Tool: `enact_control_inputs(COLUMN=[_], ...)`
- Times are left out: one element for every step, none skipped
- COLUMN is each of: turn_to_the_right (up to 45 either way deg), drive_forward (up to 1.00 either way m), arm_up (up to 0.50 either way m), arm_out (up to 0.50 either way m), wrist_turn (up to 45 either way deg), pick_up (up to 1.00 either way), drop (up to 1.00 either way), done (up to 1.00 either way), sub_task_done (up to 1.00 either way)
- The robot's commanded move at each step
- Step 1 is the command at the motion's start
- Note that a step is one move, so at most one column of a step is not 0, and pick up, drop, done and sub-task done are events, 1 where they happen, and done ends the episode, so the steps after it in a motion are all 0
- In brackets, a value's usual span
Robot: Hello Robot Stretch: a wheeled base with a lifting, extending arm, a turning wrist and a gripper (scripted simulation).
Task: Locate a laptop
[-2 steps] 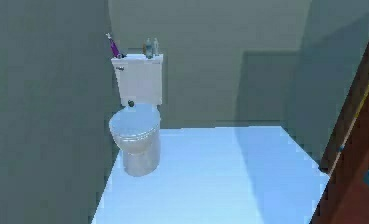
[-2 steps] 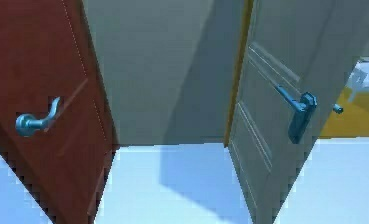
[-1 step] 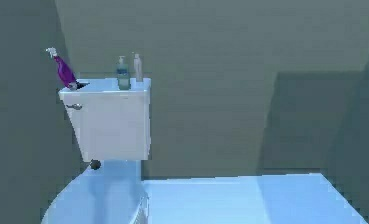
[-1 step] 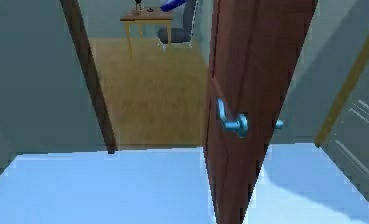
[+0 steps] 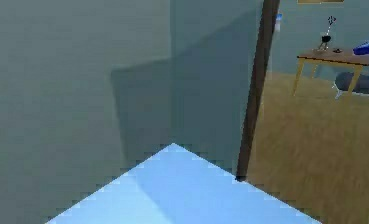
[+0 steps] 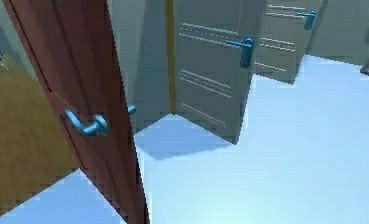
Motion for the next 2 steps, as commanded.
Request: enact_control_inputs(turn_to_the_right=[36.0, 0.0], drive_forward=[0.0, 0.45], arm_up=[0.0, 0.0], arm_out=[0.0, 0.0], wrist_turn=[0.0, 0.0], pick_up=[0.0, 0.0], drop=[0.0, 0.0], done=[0.0, 0.0], sub_task_done=[0.0, 0.0])
